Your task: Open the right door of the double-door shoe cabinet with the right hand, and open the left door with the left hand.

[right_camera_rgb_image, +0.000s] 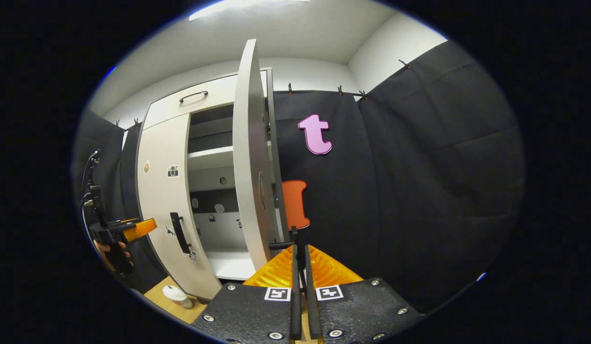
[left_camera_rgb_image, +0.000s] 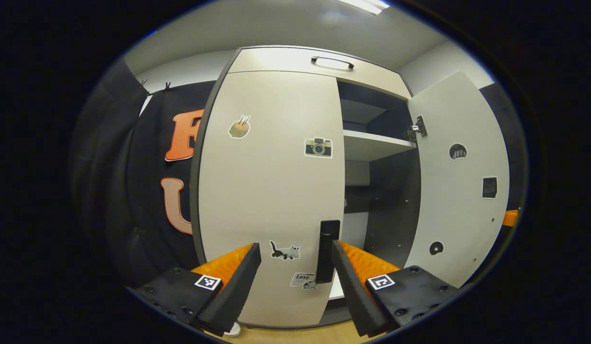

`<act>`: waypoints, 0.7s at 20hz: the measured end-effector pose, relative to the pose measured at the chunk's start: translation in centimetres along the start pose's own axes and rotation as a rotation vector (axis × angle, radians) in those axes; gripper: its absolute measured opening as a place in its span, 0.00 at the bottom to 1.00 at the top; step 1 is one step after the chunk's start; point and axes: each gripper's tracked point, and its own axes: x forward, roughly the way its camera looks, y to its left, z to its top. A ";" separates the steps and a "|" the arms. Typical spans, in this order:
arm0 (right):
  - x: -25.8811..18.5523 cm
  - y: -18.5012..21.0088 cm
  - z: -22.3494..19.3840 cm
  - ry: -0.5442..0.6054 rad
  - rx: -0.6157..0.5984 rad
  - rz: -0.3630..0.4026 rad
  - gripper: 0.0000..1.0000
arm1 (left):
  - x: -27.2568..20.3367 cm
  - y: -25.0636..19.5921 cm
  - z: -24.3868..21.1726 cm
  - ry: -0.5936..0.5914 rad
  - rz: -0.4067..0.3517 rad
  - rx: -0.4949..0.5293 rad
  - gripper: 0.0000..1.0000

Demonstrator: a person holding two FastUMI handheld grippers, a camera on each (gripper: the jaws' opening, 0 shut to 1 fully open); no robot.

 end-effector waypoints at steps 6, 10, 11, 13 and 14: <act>-1.6 -2.3 0.6 -0.014 -0.003 -0.038 0.17 | 2.3 -3.1 -0.8 0.034 -0.057 -0.022 0.96; -2.0 -3.1 0.3 -0.008 -0.014 -0.055 0.35 | 4.6 -3.4 -2.5 0.075 -0.030 -0.025 0.96; -2.1 -3.3 0.2 -0.005 -0.017 -0.063 0.39 | 5.3 -3.3 -3.3 0.091 -0.021 -0.025 0.93; -2.2 -3.3 -0.2 0.004 -0.029 -0.064 0.43 | 6.4 -3.0 -4.6 0.121 0.007 -0.016 0.95; -2.4 -3.2 -0.3 0.008 -0.037 -0.063 0.58 | 6.8 -2.8 -5.0 0.130 0.019 -0.012 0.95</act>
